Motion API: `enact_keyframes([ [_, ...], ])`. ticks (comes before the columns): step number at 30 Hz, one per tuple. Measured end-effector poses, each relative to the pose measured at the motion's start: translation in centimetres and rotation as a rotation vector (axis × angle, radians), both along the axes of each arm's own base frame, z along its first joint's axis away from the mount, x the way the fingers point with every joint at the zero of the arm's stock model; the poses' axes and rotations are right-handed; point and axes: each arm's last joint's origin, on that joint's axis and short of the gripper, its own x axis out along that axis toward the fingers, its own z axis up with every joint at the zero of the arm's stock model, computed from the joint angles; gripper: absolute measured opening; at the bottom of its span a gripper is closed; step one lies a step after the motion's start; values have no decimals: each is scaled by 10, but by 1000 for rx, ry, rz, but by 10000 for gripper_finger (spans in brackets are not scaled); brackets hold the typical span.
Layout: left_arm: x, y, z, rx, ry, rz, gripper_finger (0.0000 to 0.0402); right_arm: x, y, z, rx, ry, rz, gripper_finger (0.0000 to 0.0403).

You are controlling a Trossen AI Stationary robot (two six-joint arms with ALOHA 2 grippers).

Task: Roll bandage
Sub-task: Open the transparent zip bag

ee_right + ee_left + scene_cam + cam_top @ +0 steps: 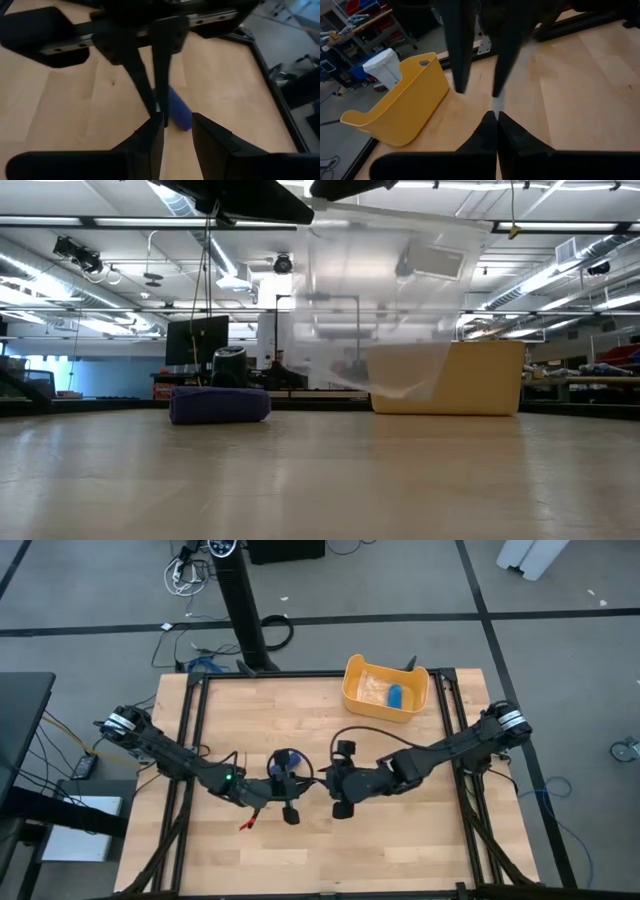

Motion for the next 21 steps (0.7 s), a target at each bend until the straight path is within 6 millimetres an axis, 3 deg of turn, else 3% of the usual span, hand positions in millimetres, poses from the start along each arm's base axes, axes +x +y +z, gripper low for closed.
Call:
enact_keyframes([
  [9,1,2,2,-16,-24,25,0,0,1,-5,23,41,-9,91],
  [21,2,4,3,-34,-39,32,1,-2,2,-5,-14,22,-70,101],
])
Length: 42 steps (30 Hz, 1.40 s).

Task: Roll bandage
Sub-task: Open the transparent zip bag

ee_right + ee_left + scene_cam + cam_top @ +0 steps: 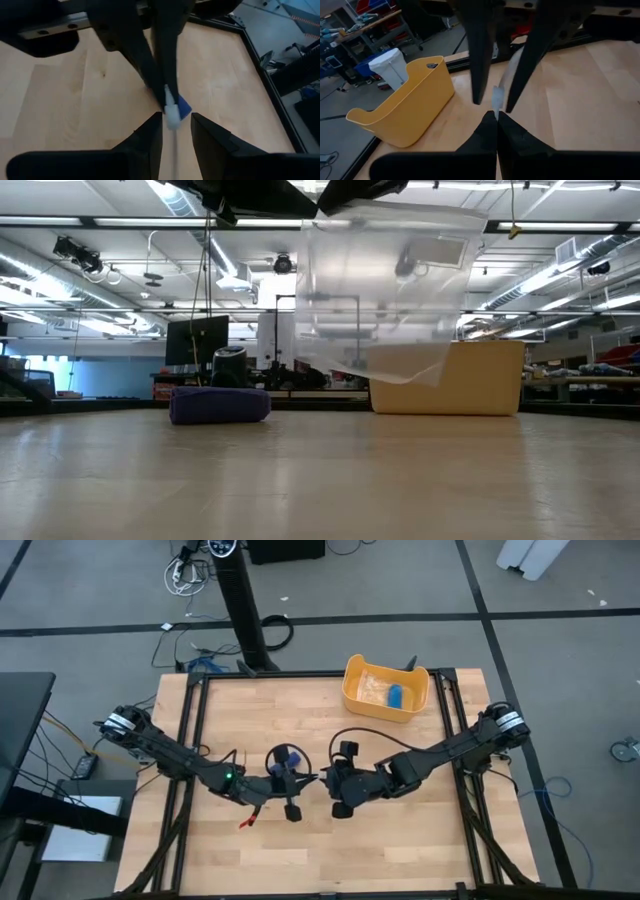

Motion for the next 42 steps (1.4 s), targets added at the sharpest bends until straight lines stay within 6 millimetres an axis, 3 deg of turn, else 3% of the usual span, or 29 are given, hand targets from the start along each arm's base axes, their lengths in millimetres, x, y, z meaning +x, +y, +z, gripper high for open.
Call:
enact_keyframes([
  [8,0,0,0,-7,-1,1,1,0,2,0,-8,-2,12,95],
  [17,0,0,0,-11,0,1,1,-1,3,0,-19,1,24,13],
  [23,0,0,0,-7,-2,13,1,-4,8,-1,-22,18,26,28],
  [42,-4,2,4,8,-5,24,1,-28,13,-15,-3,199,-64,18],
])
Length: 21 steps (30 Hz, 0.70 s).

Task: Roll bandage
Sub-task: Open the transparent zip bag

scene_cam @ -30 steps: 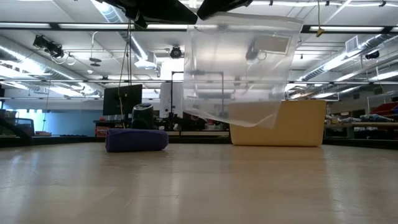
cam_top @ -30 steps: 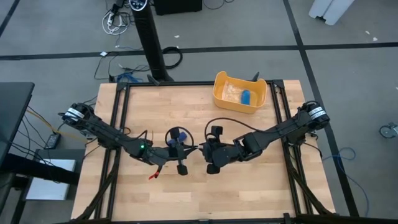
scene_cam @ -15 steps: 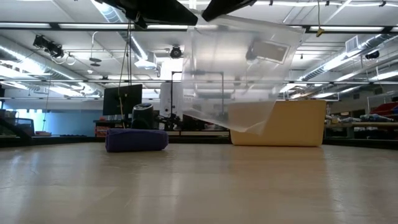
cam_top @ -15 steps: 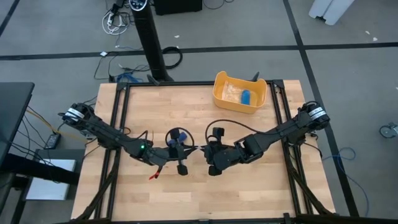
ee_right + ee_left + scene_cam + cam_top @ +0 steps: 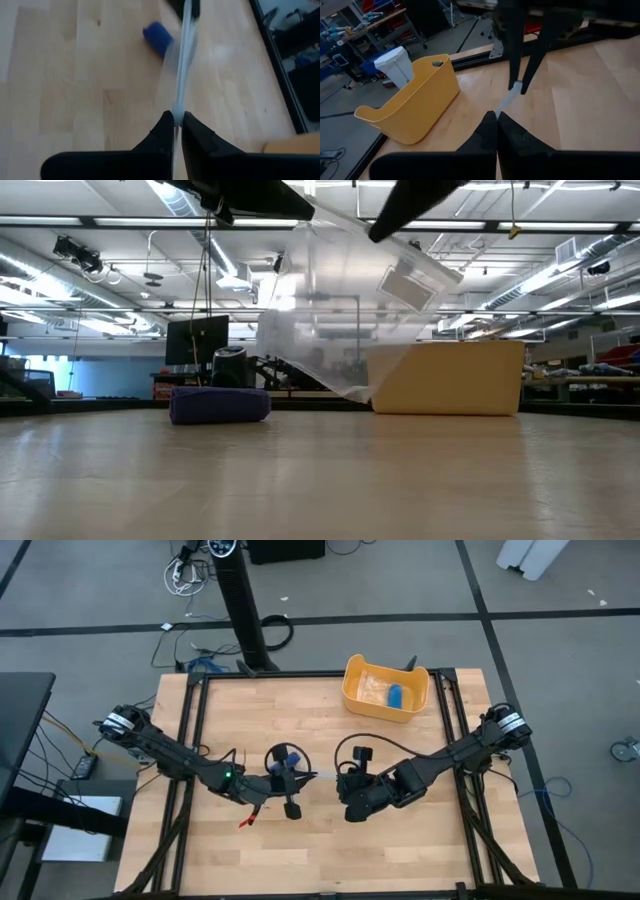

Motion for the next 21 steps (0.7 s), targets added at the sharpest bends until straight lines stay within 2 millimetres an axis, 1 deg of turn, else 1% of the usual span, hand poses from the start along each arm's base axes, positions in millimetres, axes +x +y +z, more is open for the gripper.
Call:
enact_keyframes([
  [4,-5,1,8,-10,-14,-3,1,-6,0,-3,10,48,-25,18],
  [9,-9,1,12,-22,-20,-2,1,-13,1,-6,17,93,-59,18],
  [17,-9,1,11,-21,-14,-2,1,-21,3,-9,30,135,-94,18],
  [21,-9,1,11,-22,-15,-1,1,-26,5,-11,33,161,-112,29],
])
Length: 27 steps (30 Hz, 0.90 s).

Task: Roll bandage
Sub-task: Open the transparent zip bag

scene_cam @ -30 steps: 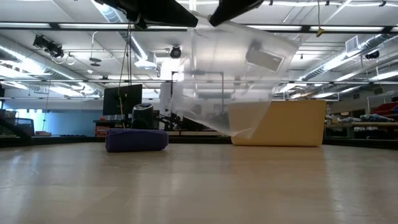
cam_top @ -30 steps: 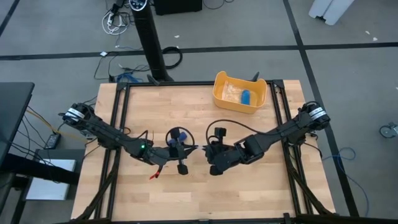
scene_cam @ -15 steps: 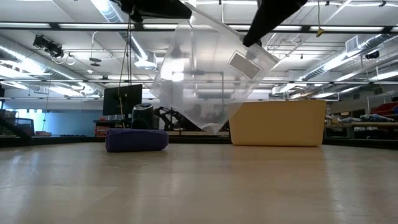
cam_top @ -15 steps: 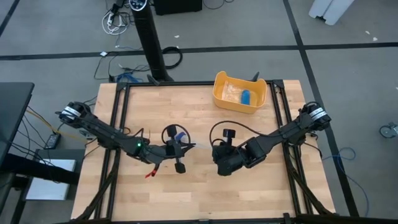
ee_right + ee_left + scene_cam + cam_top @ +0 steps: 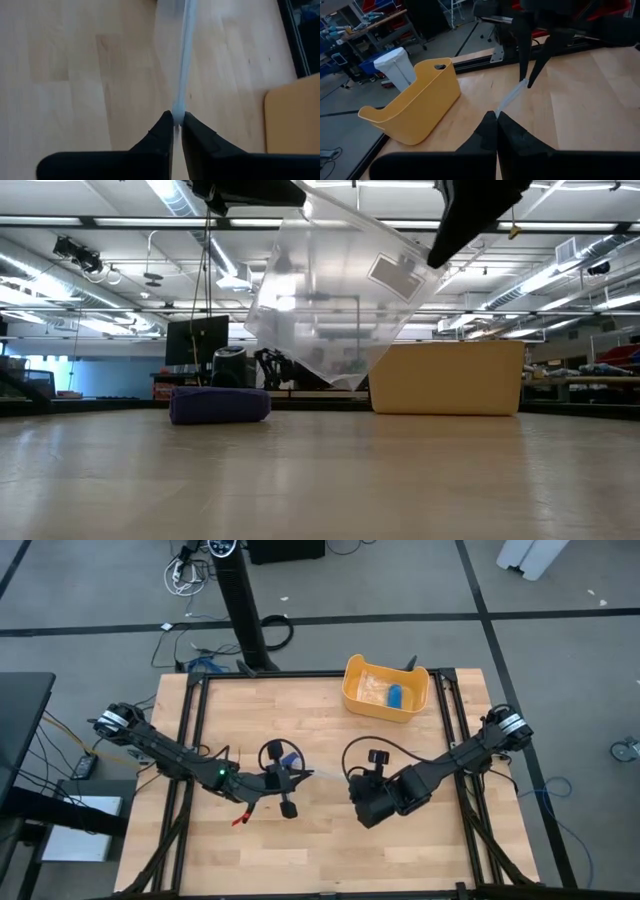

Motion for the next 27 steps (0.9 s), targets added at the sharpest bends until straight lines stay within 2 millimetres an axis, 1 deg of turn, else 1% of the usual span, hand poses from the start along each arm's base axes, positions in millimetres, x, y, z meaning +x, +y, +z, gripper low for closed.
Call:
enact_keyframes([
  [5,0,0,1,-4,-3,3,1,-9,6,-2,4,33,-18,47],
  [9,0,0,2,-7,-6,3,1,-14,16,-3,9,24,-1,67],
  [12,0,0,2,-16,-8,0,1,-17,26,-1,-13,-18,26,86],
  [14,0,0,1,-20,-5,-5,1,-18,33,5,-38,-68,43,98],
  [18,0,0,0,-30,5,-17,1,-18,45,26,-132,-198,74,108],
  [21,0,-1,0,-32,7,-21,1,-14,51,41,-182,-293,97,90],
  [26,0,-1,-1,-32,9,-23,1,-5,52,45,-186,-307,168,17],
  [27,0,-1,-1,-32,9,-24,1,-5,52,45,-186,-306,169,9],
])
